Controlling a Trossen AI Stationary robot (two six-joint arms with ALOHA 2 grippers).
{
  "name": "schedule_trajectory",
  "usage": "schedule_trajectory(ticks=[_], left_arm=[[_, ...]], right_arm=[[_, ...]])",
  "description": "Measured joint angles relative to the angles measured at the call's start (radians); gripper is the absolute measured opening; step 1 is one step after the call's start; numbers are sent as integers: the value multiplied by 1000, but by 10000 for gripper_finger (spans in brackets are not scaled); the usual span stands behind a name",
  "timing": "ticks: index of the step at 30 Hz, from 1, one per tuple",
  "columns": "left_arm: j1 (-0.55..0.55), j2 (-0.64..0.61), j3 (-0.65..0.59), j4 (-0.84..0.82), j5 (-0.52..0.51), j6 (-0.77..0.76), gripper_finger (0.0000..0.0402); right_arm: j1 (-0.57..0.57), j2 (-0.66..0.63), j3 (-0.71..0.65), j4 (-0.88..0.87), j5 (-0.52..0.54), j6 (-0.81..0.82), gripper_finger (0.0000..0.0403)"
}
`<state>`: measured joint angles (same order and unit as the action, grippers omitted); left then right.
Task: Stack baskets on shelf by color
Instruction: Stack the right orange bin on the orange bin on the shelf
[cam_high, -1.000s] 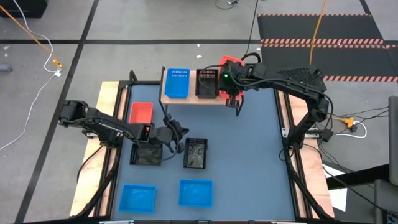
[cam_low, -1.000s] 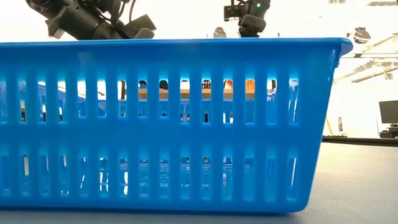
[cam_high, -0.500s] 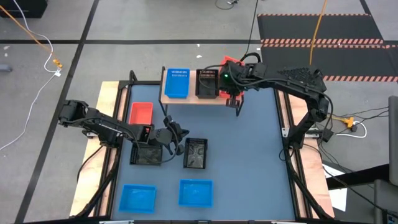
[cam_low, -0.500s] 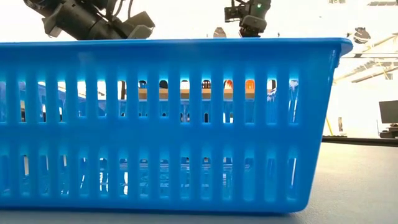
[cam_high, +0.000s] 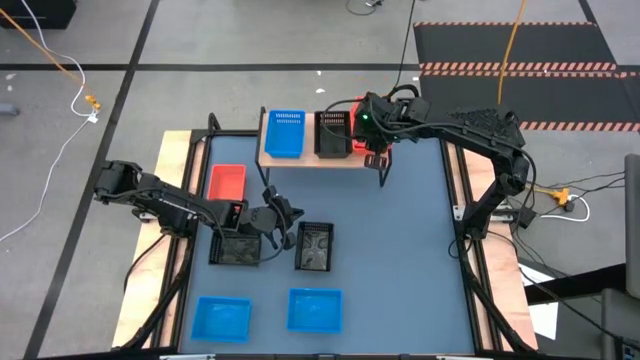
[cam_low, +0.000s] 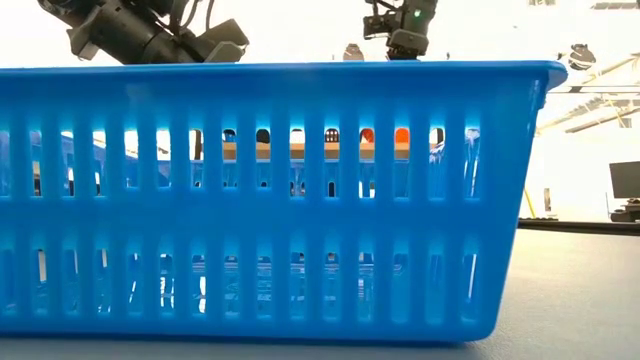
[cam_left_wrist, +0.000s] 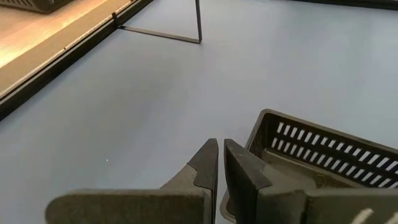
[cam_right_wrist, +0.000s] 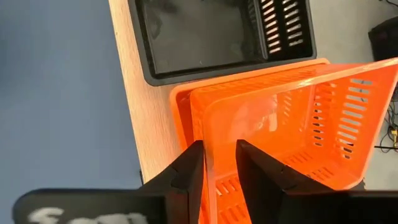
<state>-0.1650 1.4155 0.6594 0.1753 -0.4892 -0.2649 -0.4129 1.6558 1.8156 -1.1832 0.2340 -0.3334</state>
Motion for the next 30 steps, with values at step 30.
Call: schedule_trajectory(ticks=[30], left_arm=[[0, 0, 0, 1, 0, -2, 31]], right_arm=[[8, 0, -86, 95, -80, -3, 34]])
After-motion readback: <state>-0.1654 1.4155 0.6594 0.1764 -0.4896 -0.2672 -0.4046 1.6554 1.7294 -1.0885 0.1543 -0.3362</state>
